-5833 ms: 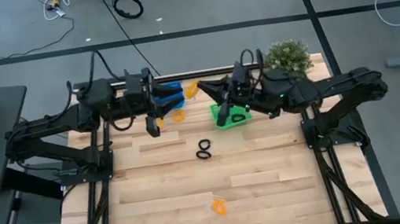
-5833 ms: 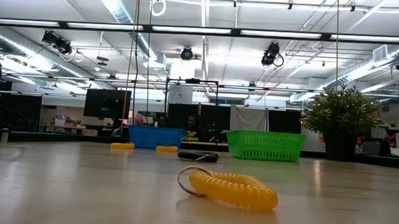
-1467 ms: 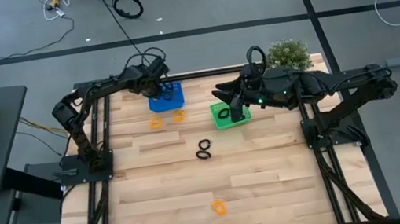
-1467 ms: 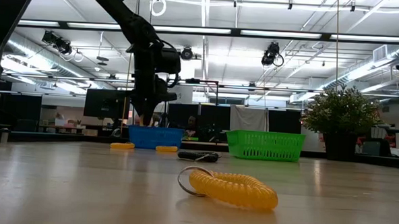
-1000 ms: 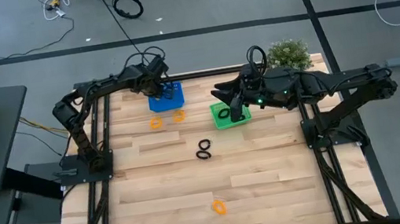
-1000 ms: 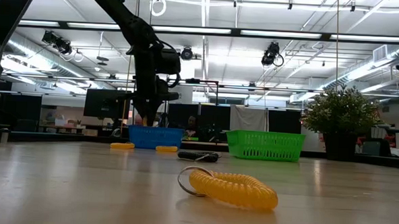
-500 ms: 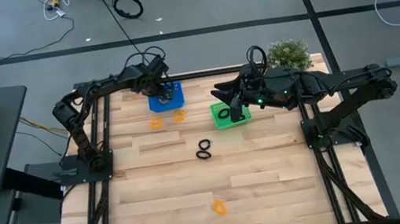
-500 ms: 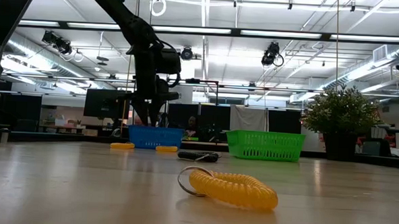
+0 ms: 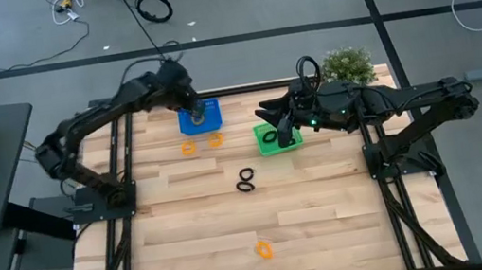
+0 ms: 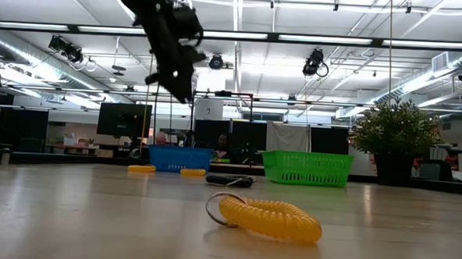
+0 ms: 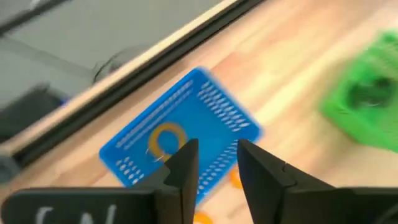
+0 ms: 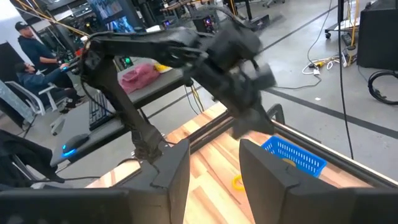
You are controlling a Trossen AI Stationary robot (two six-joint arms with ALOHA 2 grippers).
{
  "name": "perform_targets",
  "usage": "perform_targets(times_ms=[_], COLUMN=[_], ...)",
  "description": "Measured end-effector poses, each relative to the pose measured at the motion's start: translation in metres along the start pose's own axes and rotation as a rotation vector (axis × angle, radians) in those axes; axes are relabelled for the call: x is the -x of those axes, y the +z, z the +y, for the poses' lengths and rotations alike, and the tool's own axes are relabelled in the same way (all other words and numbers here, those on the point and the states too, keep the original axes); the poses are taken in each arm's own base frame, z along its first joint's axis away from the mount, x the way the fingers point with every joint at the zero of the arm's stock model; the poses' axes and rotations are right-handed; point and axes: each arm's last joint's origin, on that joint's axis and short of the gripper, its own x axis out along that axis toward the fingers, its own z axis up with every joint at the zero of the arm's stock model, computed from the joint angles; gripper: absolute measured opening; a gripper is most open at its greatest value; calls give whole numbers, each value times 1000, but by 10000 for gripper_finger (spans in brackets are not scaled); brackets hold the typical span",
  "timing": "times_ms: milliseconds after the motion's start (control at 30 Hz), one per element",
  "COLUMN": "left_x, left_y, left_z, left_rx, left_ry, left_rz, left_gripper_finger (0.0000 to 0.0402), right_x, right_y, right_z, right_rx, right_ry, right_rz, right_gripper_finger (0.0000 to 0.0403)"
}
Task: Sort spring keychains
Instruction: Put the yellow spring keychain into the blue bin
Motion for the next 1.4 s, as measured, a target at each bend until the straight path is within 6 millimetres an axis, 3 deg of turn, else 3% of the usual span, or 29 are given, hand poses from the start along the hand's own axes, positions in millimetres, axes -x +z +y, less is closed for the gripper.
perform_targets(times_ms=[267,367,500,733,933,1100,1300,1400], left_x=[62,73,83,84,82,72,46,33], left_y=[-9,-15,-23,-28,-43,-49,-46,-44], left_z=[-4,-5,-12,-19,-13,-9,-8,-9], left_rx=[-344,-388,-449,-483,-299,-152,130,174], left_ry=[-238,-276,-304,-289,-153,-39,161,220], left_rz=[-92,-78,-70,-48,137,264,290,301], left_gripper_finger=[44,8,4,2,20,59,123,147], right_x=[0,0,0,0,0,0,0,0], right_y=[0,0,0,-1,-2,-2,-2,-1], right_z=[0,0,0,-1,-1,-1,-1,-1], right_rx=[10,11,11,22,20,20,19,19], right_ry=[1,0,6,0,-1,-1,-1,-1], right_rz=[0,0,3,17,19,19,19,19], right_gripper_finger=[139,139,139,139,139,139,139,139])
